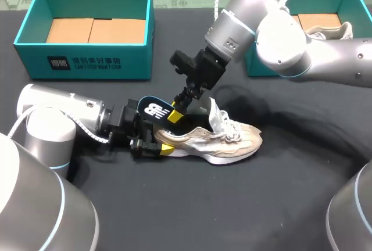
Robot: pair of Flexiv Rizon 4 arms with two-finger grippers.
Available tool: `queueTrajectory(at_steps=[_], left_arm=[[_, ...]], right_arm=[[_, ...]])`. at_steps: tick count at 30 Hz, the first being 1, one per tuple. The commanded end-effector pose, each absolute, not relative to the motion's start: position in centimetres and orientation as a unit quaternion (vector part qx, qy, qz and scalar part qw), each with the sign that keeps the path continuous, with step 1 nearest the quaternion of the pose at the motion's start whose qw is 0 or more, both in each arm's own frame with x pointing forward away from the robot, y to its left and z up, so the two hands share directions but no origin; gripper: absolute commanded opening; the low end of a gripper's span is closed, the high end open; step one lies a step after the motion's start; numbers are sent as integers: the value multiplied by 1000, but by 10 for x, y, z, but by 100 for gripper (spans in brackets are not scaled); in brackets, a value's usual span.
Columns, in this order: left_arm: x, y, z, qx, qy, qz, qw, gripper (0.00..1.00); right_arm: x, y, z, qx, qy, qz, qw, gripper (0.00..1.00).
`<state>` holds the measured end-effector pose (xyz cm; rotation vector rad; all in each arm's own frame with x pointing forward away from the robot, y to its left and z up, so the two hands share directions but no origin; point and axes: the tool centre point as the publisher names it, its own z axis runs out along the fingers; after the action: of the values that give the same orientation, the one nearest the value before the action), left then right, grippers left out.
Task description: Take the shoe out of the shoebox, open the shoe tongue, remove and reinsert the insole, then place the shoe into the shoebox
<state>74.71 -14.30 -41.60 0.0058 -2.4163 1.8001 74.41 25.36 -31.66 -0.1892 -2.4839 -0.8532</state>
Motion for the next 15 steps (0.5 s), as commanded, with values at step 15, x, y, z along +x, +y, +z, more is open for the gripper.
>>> queueTrajectory(at_steps=[15], left_arm=[[748,-144,-418,2,-801,595,64,0]], right_arm=[[740,259,-318,-67,-909,-325,253,0]])
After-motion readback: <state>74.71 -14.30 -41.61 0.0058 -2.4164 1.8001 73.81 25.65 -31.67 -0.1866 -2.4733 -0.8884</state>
